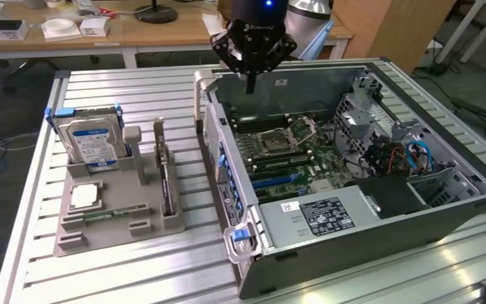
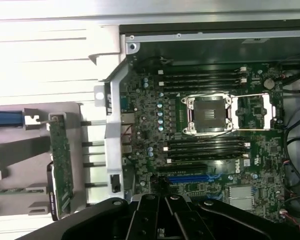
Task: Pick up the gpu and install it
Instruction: 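Reach for the gpu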
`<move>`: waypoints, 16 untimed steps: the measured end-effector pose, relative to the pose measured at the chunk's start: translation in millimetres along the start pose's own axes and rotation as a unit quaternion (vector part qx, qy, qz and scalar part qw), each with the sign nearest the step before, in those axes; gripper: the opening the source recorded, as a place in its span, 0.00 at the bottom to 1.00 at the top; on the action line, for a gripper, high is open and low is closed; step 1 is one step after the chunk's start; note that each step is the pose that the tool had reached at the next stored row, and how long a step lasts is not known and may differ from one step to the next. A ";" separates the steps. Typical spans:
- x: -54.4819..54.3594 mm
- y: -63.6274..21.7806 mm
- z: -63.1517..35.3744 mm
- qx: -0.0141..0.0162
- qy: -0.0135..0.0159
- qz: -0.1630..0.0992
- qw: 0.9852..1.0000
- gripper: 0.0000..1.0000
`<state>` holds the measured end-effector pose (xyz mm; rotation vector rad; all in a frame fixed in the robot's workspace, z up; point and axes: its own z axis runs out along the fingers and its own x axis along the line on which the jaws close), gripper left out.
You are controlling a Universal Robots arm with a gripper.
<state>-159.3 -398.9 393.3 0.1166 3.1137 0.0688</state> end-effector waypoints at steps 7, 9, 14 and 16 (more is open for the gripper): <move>22.7 -1.7 -0.6 0.000 0.000 0.000 1.000 0.10; 29.2 -2.2 -0.8 0.000 0.000 0.000 1.000 0.10; 45.5 -3.4 -1.2 0.000 0.000 0.000 1.000 0.10; 51.7 -3.8 -1.4 0.000 0.000 0.000 1.000 0.10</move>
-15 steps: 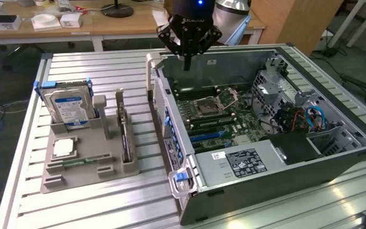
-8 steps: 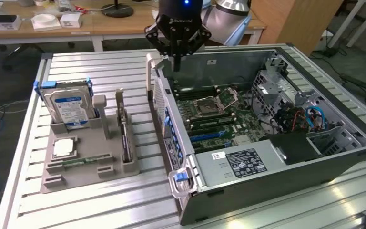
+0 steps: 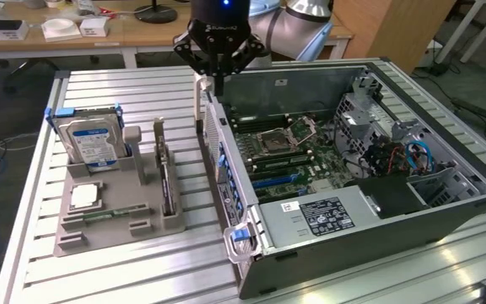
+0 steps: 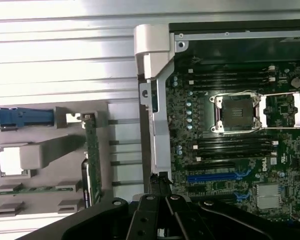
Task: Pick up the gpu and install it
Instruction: 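Reach for the gpu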
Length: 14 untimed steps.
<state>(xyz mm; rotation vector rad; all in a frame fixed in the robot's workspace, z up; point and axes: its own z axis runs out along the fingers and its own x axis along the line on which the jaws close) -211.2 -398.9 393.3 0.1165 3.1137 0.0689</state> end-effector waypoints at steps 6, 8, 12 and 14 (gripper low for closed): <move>18.0 -1.3 -0.5 0.000 0.000 0.000 1.000 0.10; 24.7 -1.8 -0.7 0.000 0.000 0.000 1.000 0.10; 38.6 -2.9 -1.1 0.000 0.000 0.000 1.000 0.10; 46.3 -3.4 -1.3 0.000 0.000 0.000 1.000 0.10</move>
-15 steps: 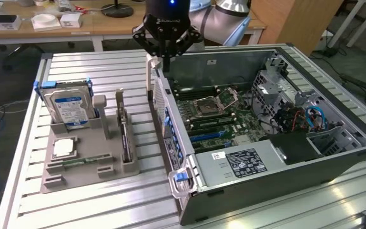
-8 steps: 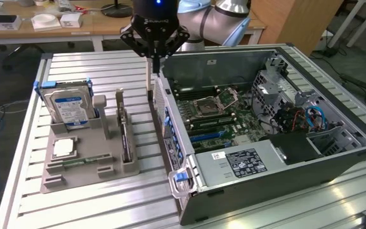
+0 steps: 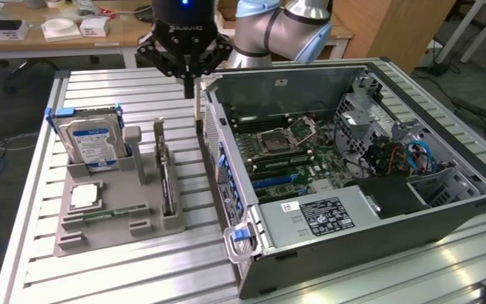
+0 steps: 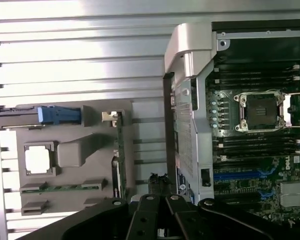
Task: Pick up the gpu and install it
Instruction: 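Reach for the gpu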
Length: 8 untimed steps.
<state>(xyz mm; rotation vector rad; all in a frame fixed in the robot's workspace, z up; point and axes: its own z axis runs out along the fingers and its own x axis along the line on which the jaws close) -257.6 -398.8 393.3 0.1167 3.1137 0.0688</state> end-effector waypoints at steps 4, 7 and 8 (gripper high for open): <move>14.8 -1.1 -0.4 0.000 0.000 0.000 1.000 0.10; 26.2 -1.9 -0.7 0.000 0.000 0.000 1.000 0.10; 29.7 -2.2 -0.7 0.000 0.000 0.000 1.000 0.10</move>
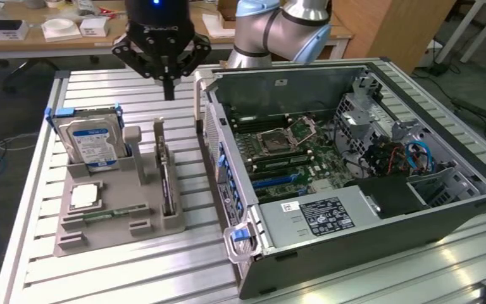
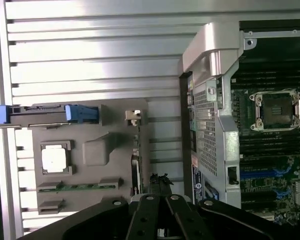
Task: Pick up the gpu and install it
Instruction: 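Reach for the gpu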
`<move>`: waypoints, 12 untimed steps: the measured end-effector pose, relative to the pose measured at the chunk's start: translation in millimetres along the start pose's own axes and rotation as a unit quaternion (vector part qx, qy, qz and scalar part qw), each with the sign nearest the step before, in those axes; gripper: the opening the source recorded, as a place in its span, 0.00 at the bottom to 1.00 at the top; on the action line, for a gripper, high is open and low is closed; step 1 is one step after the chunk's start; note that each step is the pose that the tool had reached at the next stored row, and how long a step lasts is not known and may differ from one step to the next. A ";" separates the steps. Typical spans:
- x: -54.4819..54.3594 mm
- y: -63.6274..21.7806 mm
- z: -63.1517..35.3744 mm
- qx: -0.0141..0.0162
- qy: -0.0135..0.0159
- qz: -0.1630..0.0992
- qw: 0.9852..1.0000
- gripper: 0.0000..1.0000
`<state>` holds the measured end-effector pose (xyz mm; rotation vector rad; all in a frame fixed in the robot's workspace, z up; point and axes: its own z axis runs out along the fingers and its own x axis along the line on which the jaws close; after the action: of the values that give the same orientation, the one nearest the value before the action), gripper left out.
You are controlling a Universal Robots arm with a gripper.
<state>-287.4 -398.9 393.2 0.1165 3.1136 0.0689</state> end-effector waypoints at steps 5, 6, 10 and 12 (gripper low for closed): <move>17.3 -1.3 -0.5 0.000 0.000 0.000 1.000 0.10; 20.5 -1.5 -0.6 0.000 0.000 0.000 1.000 0.10; 28.7 -2.1 -0.8 0.000 0.000 0.000 1.000 0.10; 28.9 -2.1 -0.8 0.000 0.000 0.000 1.000 0.10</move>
<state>-316.4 -398.8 393.3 0.1166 3.1137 0.0689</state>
